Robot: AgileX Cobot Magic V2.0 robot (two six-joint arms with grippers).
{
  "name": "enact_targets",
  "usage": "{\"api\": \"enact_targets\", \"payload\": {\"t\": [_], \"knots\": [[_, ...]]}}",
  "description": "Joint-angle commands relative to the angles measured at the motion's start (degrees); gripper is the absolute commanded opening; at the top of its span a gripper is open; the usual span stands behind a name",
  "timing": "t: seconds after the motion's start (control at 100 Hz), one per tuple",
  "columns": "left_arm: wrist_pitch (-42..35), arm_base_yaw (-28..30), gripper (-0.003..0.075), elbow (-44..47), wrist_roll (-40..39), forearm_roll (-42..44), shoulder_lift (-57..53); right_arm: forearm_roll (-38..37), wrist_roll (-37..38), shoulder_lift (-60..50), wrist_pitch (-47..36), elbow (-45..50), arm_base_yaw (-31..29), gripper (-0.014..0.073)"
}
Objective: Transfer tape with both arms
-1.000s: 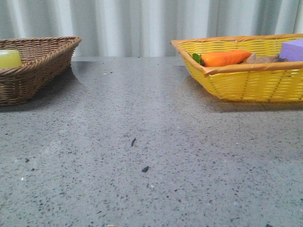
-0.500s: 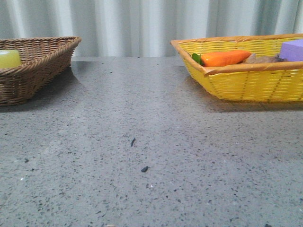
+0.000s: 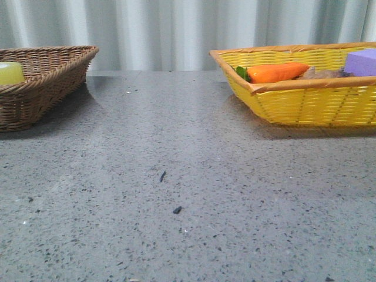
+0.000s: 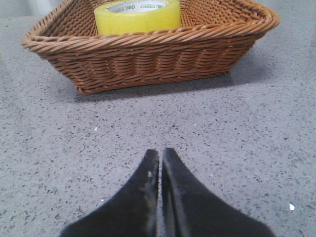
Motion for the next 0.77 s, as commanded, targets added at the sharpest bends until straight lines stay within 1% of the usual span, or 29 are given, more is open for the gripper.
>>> {"api": "enact_targets", "payload": {"t": [0.0,0.06,0.12,0.18,0.76], "knots": [[-3.75,0.01,-0.002,0.53,-0.61,-0.19,-1.62,0.34,0.29,-1.09,-9.08,3.08,-2.74,-0.0051],[-3.75,0.01,-0.002,0.53,-0.61,-0.19,-1.62,0.34,0.29,-2.09,-8.97,5.14,-3.3,-0.0051],[-3.75,0.01,-0.002,0.53,-0.61,-0.19,-1.62,0.24,0.29,-3.4,-3.03,4.96,-3.3,-0.0051],[-3.75,0.01,-0.002,0.53,-0.61,-0.19,-1.62,0.24,0.29,-4.13,0.41,5.1,-3.3,-0.0051],[-3.75,0.01,-0.002,0.53,-0.61,-0.19,-1.62,-0.47,0.17,-4.03,0.13,5.1,-3.3,-0.0051]]}}
